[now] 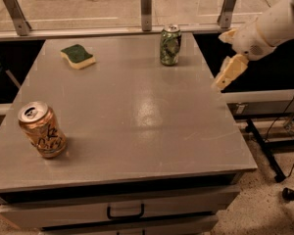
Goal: Pick green can
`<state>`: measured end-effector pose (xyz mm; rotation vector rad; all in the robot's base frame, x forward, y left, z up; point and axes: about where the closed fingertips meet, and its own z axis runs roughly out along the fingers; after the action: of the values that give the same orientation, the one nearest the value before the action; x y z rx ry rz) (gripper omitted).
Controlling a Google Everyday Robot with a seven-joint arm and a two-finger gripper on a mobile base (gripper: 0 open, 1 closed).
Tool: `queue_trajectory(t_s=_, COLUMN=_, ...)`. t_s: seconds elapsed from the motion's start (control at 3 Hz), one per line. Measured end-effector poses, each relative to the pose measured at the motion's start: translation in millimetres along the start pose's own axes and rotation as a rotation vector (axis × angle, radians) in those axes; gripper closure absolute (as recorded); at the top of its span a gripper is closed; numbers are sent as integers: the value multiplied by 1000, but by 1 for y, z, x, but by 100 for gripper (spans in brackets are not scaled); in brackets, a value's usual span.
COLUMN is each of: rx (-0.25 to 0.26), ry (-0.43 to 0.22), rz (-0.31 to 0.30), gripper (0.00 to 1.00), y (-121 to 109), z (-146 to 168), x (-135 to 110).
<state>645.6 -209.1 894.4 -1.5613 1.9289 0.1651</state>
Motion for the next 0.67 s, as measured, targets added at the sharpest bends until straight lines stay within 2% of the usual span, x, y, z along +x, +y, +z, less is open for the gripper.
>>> queue_trajectory(t_s=0.33, rx=15, ry=-120, rz=36, gripper=0, y=-39, z=42, x=-15)
queue_trajectory(t_s=0.67, rx=2, ry=-228, rz=91, gripper=0, y=-59, z=70, x=-32)
